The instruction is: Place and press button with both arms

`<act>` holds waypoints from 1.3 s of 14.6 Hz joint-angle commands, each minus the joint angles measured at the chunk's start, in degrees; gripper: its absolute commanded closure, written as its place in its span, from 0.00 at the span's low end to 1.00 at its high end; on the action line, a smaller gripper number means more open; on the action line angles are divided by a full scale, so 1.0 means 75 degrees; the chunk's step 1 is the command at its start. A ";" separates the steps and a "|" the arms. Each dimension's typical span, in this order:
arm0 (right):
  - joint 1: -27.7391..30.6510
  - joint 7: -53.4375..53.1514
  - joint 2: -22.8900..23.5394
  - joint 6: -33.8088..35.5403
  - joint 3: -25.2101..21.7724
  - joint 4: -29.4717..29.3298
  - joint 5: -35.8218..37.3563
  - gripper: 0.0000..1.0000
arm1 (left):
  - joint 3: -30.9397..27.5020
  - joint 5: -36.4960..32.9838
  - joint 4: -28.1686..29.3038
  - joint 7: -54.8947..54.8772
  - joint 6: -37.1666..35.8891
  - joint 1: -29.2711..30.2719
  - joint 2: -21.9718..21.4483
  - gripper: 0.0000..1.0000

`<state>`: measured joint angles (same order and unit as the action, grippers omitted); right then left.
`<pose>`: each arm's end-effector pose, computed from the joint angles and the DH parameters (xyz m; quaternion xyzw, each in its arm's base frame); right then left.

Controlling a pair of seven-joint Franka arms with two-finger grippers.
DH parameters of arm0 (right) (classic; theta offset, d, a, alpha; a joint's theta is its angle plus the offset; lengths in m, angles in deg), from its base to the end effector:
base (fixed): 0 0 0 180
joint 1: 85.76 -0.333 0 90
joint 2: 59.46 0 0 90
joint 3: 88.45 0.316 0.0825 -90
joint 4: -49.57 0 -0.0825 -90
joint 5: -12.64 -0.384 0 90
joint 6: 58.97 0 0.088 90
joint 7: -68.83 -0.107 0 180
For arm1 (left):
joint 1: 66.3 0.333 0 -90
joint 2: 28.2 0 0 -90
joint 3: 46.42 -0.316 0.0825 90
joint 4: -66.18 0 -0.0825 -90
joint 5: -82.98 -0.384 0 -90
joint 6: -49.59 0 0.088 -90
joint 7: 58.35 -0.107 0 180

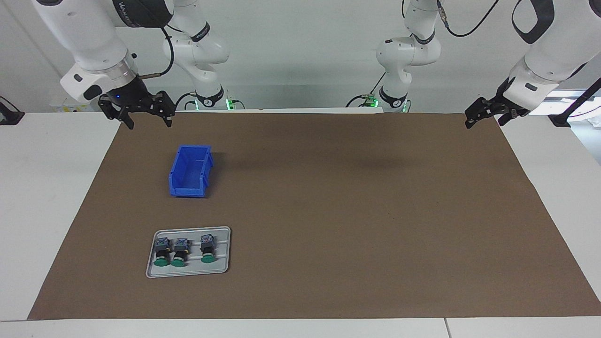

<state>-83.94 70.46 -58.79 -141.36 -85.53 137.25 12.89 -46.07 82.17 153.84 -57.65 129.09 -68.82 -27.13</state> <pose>0.5440 0.0098 0.6260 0.9984 0.0236 -0.0520 0.0016 0.5396 -0.0253 0.6187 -0.9966 0.0182 0.0802 0.0095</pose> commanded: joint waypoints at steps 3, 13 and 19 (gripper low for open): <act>-0.0008 0.0099 -0.0124 -0.0950 0.0067 0.0320 -0.0138 0.01 | -0.0036 -0.0079 0.0242 -0.0105 0.0040 0.0008 -0.0200 0.00; -0.0735 -0.0534 0.2733 -0.4890 0.0102 0.0263 -0.0139 0.01 | -0.0036 -0.0079 0.0242 -0.0105 0.0040 0.0008 -0.0200 0.00; -0.0746 -0.0499 0.3812 -0.6391 0.0102 0.0345 -0.0127 0.13 | -0.0036 -0.0079 0.0242 -0.0105 0.0040 0.0008 -0.0200 0.00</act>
<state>-90.05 66.71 -31.82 -187.49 -85.02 140.28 12.19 -46.07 82.17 153.87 -57.65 129.09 -68.82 -27.14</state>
